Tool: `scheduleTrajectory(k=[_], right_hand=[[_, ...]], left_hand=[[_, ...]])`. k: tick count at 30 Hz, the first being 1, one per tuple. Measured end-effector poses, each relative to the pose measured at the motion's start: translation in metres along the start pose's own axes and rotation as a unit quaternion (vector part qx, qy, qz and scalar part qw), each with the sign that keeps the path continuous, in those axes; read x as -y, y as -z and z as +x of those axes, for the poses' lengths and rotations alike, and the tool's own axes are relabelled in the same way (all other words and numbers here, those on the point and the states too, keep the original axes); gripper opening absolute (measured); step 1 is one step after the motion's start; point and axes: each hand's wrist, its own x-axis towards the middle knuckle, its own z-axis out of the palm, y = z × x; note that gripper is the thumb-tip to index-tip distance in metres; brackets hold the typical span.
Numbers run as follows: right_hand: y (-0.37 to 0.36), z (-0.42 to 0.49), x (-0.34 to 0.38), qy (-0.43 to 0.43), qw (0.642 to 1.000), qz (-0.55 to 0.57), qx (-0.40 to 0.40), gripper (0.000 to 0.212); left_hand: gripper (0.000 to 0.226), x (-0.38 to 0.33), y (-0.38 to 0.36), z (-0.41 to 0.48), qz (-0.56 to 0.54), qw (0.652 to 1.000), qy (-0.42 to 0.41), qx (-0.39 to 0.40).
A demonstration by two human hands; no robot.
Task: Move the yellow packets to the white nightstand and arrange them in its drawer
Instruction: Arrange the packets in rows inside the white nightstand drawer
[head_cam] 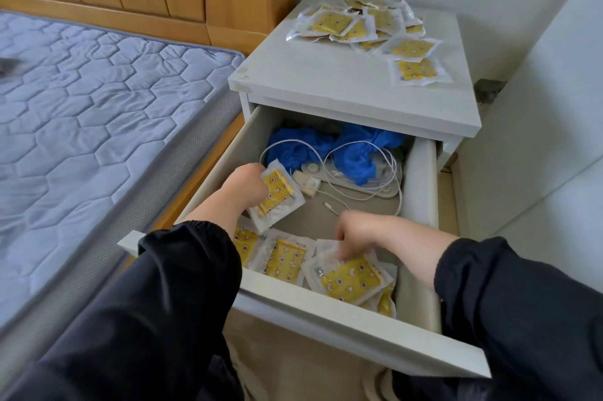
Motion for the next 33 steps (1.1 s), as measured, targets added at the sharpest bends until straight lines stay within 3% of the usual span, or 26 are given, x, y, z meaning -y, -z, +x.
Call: scheduleTrajectory(k=[2,5,8,10,13,17,19,22,24,27,30,33], right_hand=[[-0.007,0.002,0.003,0.027,0.998,-0.063,0.000,0.015],[-0.014,0.005,0.007,0.054,0.992,-0.114,-0.015,0.028],[-0.012,0.003,0.005,0.011,0.992,-0.111,-0.061,0.049],[-0.007,0.000,-0.001,0.010,0.992,-0.087,-0.090,0.050],[-0.009,-0.005,-0.003,0.059,0.995,-0.061,-0.043,0.050],[-0.020,-0.005,0.008,0.063,0.988,-0.143,0.004,0.066],[-0.019,-0.004,0.009,0.055,0.990,-0.126,0.013,0.058],[-0.017,-0.002,0.004,0.042,0.996,-0.080,-0.023,0.013],[-0.015,0.000,0.001,0.012,0.997,-0.053,-0.053,0.022],[-0.009,0.000,0.001,-0.062,0.995,0.035,-0.073,0.002],[-0.006,0.003,0.000,-0.149,0.985,0.079,0.031,0.014],[-0.003,-0.006,0.005,-0.177,0.969,-0.078,0.151,0.021]], left_hand=[[0.055,0.000,-0.001,0.000,0.002,1.000,0.000,0.001],[0.052,0.000,-0.003,0.001,0.006,1.000,-0.003,0.009],[0.050,0.000,-0.005,0.000,0.006,1.000,-0.004,0.016],[0.050,0.000,-0.005,0.001,0.005,1.000,-0.005,0.017],[0.052,0.000,-0.006,0.002,0.004,1.000,-0.009,0.019],[0.054,0.000,-0.007,0.003,0.003,1.000,-0.011,0.020],[0.054,0.001,-0.007,0.003,0.003,1.000,-0.010,0.020],[0.053,0.002,-0.008,0.004,0.004,1.000,-0.010,0.022],[0.054,0.002,-0.008,0.003,0.003,1.000,-0.011,0.023],[0.053,0.001,-0.008,0.003,0.002,1.000,-0.014,0.025],[0.053,0.001,-0.008,0.004,0.000,1.000,-0.016,0.027],[0.054,0.002,-0.008,0.004,0.001,0.999,-0.016,0.028]])
